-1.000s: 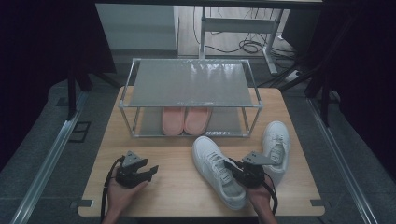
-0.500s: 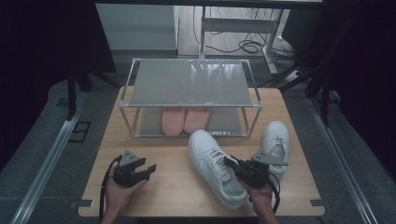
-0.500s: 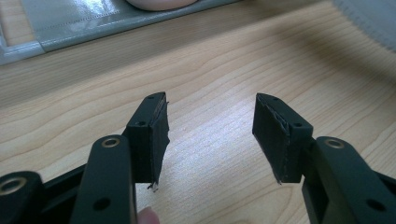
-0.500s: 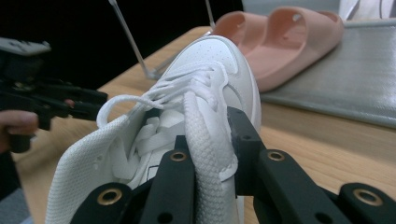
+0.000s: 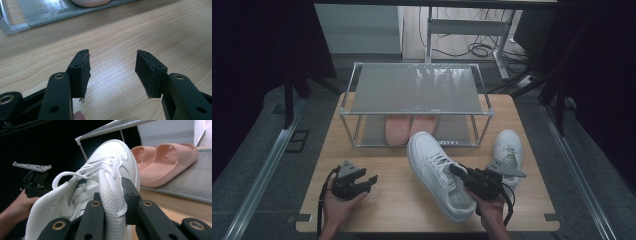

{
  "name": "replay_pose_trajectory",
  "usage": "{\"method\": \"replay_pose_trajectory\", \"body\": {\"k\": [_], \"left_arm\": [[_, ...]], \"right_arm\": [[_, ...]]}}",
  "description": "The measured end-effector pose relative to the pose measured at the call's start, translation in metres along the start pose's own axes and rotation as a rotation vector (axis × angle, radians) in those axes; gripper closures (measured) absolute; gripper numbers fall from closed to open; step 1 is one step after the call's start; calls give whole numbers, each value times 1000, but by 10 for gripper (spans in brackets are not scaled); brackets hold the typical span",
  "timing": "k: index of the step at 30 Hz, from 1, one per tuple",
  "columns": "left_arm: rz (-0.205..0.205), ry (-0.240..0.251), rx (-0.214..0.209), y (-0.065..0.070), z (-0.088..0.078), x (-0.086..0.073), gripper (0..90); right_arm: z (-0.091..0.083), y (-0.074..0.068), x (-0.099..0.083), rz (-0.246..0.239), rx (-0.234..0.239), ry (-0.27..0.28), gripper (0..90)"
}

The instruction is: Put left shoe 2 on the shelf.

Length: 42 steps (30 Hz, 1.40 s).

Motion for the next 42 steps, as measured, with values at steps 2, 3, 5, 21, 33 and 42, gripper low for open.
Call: {"method": "replay_pose_trajectory", "body": {"k": [2,3,5,21,33,42], "left_arm": [[0,0,0,0,0,0,462],[-1,1,0,0,0,0,462],[-1,2,1,-1,-1,1,462],[-10,7,-8,-2,-2,1,462],[-14,9,-16,0,-1,1,461],[-10,2,-21,0,1,0,461]], "right_arm": [[0,-1,1,2,1,3,815],[-1,-2,3,0,2,6,815],[0,-3,5,3,4,12,815],[3,-4,30,-11,-25,42,815],[8,-9,73,-40,-23,102,815],[29,-8,99,-51,-49,122,815]]}}
Point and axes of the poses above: each handheld gripper's, and its own axes: z roughly forward along the jaws, x roughly out of its top, y roughly to its right, the point moved 3 cm from there along z, roughly forward along the jaws, and after that the axes turned 7 degrees about -z, right-handed, at the moved point
